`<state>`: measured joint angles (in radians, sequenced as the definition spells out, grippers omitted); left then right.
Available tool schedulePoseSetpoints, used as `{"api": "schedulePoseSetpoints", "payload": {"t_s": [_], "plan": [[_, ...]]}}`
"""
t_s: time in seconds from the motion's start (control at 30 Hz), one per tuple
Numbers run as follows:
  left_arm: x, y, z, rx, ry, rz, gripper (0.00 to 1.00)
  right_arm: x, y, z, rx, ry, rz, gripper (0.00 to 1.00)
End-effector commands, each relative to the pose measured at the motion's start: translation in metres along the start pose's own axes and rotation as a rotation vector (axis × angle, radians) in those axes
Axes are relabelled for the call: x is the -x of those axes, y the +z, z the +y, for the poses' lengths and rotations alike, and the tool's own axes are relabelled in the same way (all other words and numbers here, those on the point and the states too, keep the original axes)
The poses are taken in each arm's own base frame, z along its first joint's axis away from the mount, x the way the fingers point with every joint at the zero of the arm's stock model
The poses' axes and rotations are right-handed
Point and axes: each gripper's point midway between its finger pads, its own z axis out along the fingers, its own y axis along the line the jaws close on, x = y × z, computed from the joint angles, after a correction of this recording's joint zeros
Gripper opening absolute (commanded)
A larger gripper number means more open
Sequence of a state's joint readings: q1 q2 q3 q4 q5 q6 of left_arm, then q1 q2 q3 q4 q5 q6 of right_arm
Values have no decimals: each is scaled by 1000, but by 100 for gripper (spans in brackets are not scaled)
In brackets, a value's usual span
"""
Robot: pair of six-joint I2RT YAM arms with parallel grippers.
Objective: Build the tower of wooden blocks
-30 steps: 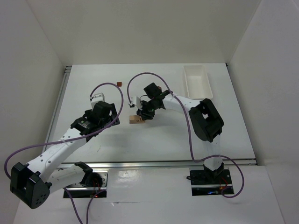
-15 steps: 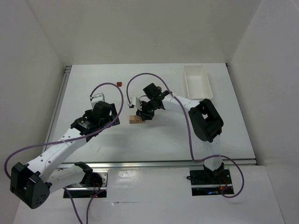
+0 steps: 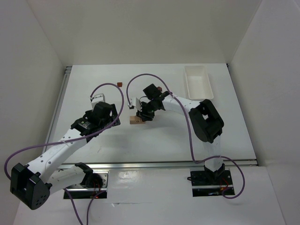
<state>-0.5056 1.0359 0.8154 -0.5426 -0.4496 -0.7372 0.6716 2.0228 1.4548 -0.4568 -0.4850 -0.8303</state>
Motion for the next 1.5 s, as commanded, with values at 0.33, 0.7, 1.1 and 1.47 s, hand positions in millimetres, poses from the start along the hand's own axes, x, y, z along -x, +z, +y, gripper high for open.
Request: {"api": "schedulePoseSetpoints", "payload": {"t_s": [0.33,0.7,1.1,1.47], "plan": [[0,0,-1,-9,-4,-10,100,17,4,-8,-19,-32,-31,52],[0,0,-1,-9,-4,-10,100,21,3,-6,-5,-31,-43,48],[0,0,-1,-9,-4,-10,100,23,2,-2,17,-26,-49,48],[0,0,-1,-9,-4,-10,100,21,1,1,35,-28,-45,44]]}}
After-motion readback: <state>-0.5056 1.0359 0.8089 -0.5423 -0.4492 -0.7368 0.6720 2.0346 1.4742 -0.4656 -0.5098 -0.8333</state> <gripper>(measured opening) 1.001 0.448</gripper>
